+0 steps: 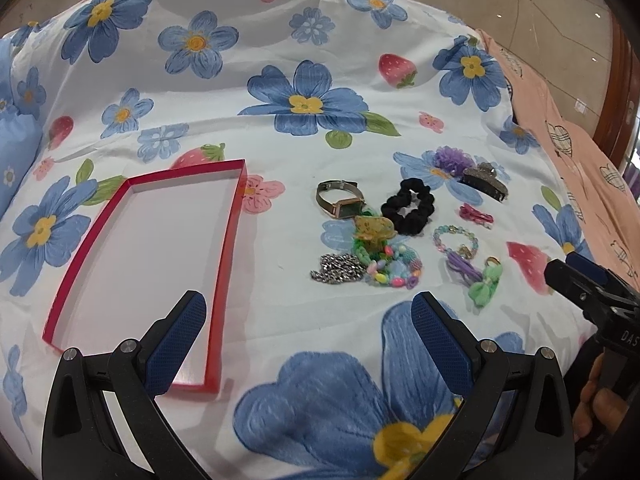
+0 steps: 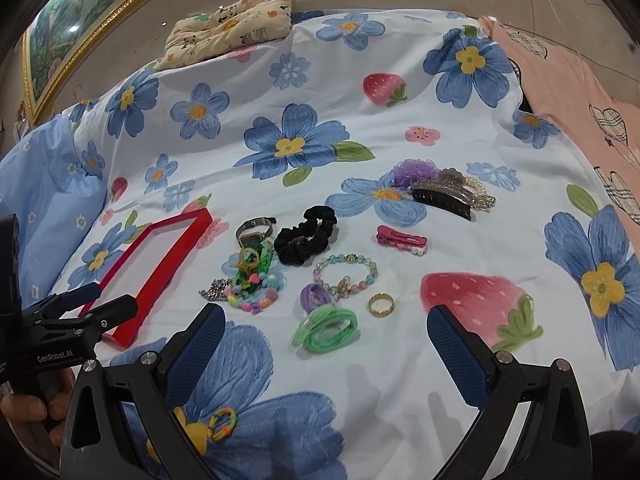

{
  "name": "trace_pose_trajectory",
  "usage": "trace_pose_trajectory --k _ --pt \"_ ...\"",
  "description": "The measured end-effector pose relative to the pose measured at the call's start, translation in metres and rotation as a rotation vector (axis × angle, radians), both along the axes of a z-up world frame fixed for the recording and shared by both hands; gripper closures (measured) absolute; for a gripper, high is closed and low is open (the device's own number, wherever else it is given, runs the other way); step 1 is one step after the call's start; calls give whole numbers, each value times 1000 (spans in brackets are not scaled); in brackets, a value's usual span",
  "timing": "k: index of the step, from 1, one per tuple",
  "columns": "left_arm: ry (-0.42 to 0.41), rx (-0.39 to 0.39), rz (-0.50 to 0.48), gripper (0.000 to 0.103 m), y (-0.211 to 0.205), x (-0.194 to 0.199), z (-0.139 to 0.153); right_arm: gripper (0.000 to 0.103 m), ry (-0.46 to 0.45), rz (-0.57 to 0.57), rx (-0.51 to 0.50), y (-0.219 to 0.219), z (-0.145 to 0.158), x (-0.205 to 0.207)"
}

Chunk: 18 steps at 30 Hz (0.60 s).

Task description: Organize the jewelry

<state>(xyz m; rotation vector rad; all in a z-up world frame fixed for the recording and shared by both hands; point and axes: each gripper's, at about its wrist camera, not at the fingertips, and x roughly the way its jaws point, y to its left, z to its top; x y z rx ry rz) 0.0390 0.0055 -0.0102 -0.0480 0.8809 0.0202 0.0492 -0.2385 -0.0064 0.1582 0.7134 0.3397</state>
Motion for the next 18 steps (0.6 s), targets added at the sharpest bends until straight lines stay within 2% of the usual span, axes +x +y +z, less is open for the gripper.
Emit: trace_pose_trajectory --k 1,4,8,10,14,15,18 --pt "17 1 2 0 2 5 0 2 2 0 3 0 0 3" --pt "-43 4 10 0 8 19 2 6 20 7 19 0 0 17" --pt "-59 -34 4 9 16 41 4 17 50 18 30 5 -3 36" --pt "-47 -50 -2 14 18 54 6 26 69 20 32 9 -4 46" --pt "-28 -72 -19 20 18 83 6 38 99 23 39 17 -7 69" --pt "-15 -104 -24 23 19 91 5 43 105 23 39 19 -8 74" --pt "20 -86 -41 32 19 116 2 50 131 23 41 24 -11 91"
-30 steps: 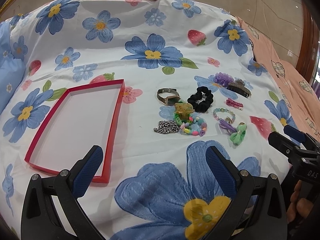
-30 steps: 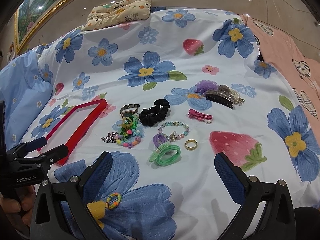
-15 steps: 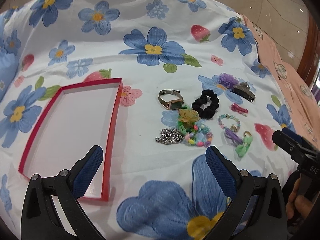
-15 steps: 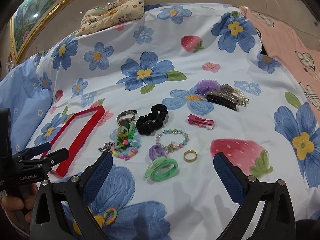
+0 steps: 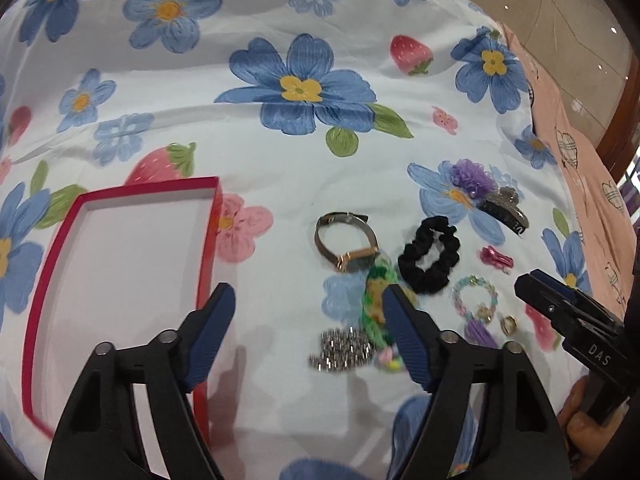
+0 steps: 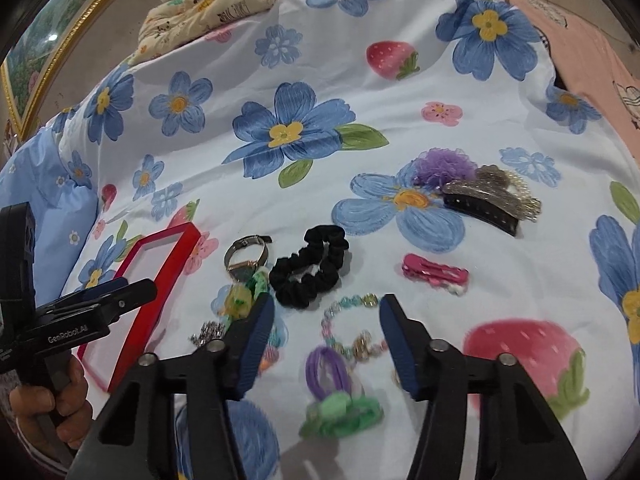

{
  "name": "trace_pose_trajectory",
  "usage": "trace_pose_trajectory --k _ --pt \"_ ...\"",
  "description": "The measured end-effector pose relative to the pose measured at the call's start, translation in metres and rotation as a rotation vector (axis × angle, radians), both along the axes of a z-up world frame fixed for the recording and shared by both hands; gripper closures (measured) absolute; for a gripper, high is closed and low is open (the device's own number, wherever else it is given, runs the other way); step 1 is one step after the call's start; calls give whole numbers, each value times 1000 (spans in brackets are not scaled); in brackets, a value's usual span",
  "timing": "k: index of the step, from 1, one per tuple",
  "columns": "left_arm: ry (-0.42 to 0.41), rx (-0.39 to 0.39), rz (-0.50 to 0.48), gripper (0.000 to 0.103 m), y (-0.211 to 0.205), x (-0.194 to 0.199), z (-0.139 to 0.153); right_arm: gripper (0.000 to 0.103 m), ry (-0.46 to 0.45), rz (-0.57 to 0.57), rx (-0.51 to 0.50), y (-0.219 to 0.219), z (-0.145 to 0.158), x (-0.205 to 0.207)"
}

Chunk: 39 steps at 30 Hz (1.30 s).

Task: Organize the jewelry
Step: 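Grasp the gold watch with the left tool while the right tool grasps the black scrunchie, then carry the watch and scrunchie with both tools into the red tray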

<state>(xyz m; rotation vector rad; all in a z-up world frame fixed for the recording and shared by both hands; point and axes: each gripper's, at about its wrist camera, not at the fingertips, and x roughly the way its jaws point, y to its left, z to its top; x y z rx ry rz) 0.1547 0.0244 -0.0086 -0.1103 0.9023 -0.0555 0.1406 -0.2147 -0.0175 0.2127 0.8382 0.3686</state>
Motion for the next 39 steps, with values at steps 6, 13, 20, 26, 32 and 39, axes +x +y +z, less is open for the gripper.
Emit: trace_pose_trajectory --k 6,13,20,26,32,39 --pt "83 -4 -34 47 0 43 -18 60 67 0 10 8 -13 35" --pt "165 -48 -29 48 4 80 -42 62 137 12 4 18 -35 66" --pt "243 -74 -48 76 1 105 -66 74 204 24 -16 27 -58 85" --pt "244 -69 -78 98 -2 109 -68 89 207 20 -20 25 -63 90" --pt "208 -91 -97 100 -3 100 -57 96 183 16 11 23 -56 88" --pt "145 -145 -85 100 11 75 -26 96 128 41 33 30 -27 78"
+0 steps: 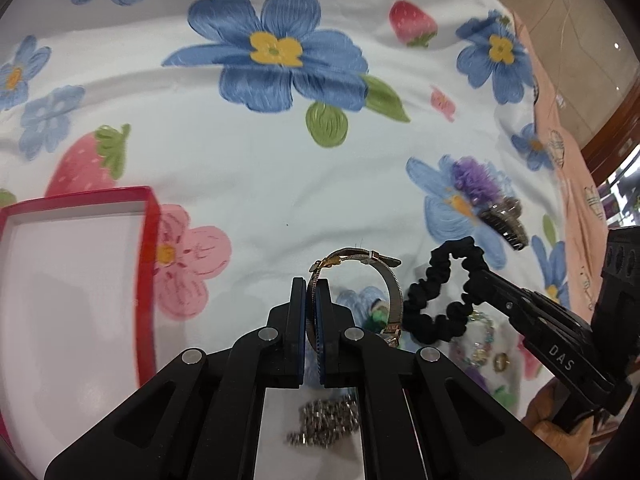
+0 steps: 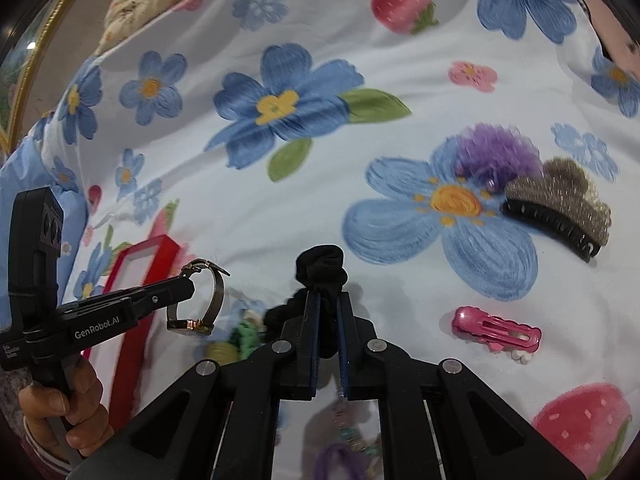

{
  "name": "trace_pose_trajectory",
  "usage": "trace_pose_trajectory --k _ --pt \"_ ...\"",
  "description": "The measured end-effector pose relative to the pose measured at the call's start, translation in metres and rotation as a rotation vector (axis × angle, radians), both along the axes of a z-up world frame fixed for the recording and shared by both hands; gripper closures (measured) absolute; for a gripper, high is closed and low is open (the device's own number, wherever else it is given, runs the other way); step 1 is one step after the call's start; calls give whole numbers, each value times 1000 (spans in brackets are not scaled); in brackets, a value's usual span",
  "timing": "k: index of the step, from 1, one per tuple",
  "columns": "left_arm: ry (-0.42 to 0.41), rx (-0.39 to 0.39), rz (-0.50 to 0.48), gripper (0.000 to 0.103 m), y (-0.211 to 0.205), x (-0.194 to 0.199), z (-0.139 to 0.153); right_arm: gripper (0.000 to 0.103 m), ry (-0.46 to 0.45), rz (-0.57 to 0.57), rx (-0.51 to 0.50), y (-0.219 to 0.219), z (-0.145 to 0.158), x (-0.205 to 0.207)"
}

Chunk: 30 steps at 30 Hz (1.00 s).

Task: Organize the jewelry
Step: 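Carry the watch and scrunchie with both tools into the red tray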

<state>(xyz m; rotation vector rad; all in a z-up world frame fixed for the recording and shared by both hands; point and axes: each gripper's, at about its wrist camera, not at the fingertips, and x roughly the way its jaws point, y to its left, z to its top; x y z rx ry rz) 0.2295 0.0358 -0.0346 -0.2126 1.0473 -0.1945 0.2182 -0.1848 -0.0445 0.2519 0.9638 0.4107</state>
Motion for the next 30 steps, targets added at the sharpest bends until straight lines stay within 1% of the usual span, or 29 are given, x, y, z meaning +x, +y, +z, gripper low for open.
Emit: trace_pose_trajectory --k 5,7,12,18,30 --pt "-28 -27 41 100 20 -20 14 96 -40 37 29 14 22 -10" --pt "-33 -37 69 100 34 -29 16 96 -53 51 36 22 28 -13" --pt "-41 -58 144 100 69 -49 16 96 -73 103 97 45 40 -18" --pt "-44 -66 228 100 113 -67 15 96 -68 170 133 83 41 -20" --pt "-39 -62 364 100 184 -77 9 96 -61 323 180 170 47 -22"
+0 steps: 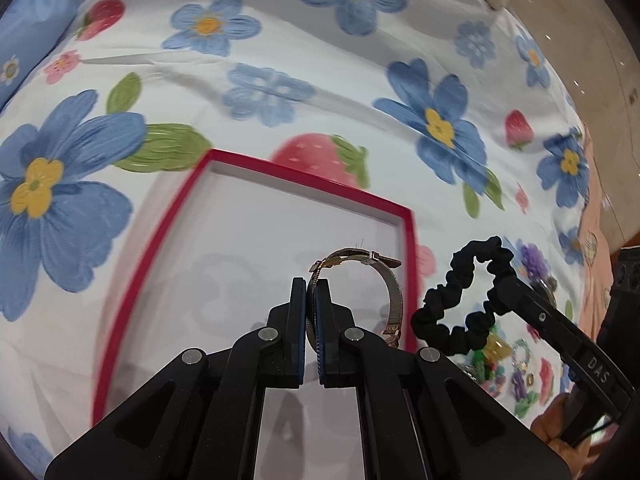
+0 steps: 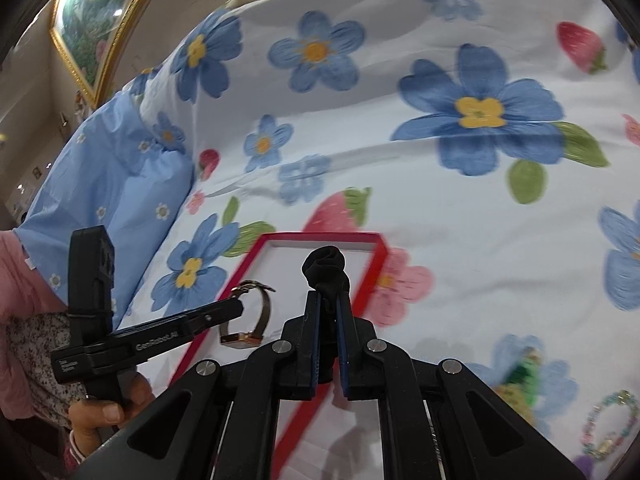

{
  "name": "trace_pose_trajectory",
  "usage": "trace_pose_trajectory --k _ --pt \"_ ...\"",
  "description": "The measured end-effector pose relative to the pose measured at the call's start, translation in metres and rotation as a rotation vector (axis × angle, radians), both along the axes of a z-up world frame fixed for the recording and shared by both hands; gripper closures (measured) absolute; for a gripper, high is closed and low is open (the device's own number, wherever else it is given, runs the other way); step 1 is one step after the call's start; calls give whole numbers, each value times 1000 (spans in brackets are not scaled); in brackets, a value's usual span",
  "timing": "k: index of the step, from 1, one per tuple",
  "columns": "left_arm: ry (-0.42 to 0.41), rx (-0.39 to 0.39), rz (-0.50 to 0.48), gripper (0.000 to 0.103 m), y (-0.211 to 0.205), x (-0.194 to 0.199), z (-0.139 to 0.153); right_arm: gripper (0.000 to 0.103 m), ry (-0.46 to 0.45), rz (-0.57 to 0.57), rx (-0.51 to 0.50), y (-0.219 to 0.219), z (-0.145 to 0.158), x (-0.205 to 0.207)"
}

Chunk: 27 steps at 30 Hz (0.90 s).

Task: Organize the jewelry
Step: 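Carry the watch and scrunchie with both tools into the red tray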

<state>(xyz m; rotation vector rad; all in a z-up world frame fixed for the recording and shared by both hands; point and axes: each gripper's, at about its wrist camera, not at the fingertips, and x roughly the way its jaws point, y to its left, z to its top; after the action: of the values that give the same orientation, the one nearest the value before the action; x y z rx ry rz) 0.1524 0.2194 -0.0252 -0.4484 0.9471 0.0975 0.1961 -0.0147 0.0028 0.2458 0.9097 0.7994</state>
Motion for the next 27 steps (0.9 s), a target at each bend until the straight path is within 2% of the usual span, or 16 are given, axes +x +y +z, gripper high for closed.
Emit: trace_pose_trajectory --k 9,19,23,27 --pt "39 -3 68 100 39 18 -20 96 61 80 12 53 -19 21" --pt "119 11 94 100 54 50 -56 96 95 97 -105 82 -53 48" --pt "136 18 91 100 53 53 -63 96 87 108 -179 89 -62 53" --pt "143 34 86 100 52 55 -64 92 73 111 -202 92 -65 54"
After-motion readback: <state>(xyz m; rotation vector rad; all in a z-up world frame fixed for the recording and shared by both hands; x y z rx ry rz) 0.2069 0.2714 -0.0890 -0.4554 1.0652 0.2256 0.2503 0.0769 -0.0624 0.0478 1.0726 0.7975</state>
